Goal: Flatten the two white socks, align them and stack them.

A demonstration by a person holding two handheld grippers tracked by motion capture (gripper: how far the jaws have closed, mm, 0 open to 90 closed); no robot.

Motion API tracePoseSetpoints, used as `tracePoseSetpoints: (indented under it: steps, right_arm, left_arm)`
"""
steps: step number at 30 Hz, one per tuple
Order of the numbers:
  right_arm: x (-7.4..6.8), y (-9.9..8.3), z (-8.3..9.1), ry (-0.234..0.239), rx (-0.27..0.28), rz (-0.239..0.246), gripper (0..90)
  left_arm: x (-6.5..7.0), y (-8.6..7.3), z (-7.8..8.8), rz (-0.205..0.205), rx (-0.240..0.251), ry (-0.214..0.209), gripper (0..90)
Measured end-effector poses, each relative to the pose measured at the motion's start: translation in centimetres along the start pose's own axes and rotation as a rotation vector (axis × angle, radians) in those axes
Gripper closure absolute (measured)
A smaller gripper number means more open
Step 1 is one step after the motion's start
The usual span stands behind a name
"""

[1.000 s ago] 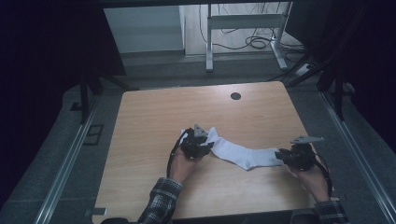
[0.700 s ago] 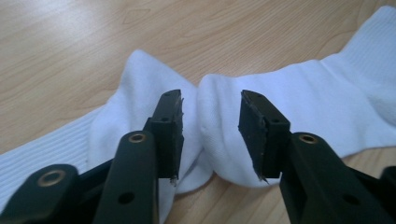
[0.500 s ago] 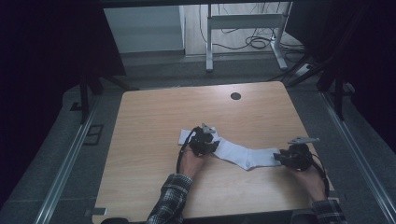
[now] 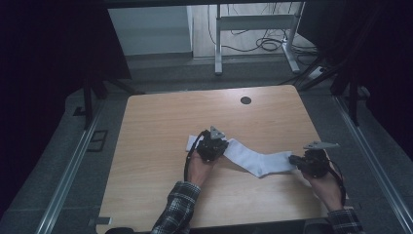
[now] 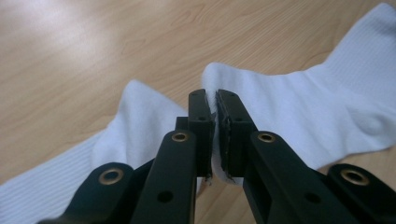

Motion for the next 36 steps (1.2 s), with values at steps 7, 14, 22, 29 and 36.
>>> tracePoseSetpoints:
  steps: [7,14,22,29,36]
  right_arm:
    - [-1.7,1.1,0.9,0.068,0.028,0.012,84.5]
    - [-3.9,1.8,0.5,0.137,0.017,0.036,84.6]
    - [-7.2,2.4,-1.1,0.206,-0.012,0.083,84.5]
    - [-9.9,2.3,-3.0,0.228,-0.059,0.14,84.4]
    - [-10.7,1.3,-5.7,0.203,-0.132,0.164,84.0]
  left_arm:
    - [-0.3,-0.8,3.1,-0.01,0.021,0.011,84.8]
    - [-0.5,-3.2,6.7,-0.002,0.022,0.031,84.7]
    - [-0.6,-7.3,10.0,0.046,0.003,0.052,84.7]
    - [-0.3,-10.5,11.7,0.078,-0.021,0.072,84.7]
    - [0.1,-12.8,10.5,0.094,-0.09,0.053,84.7]
Point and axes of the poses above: each handheld gripper's, and its own axes: z roughly backward along the jaws, y roughly out of its top, x roughly to its right, the point moved 1 cm from there along -z, roughly forward along the jaws, and after that the axes turned 15 degrees about -z, right-handed, at the moved point
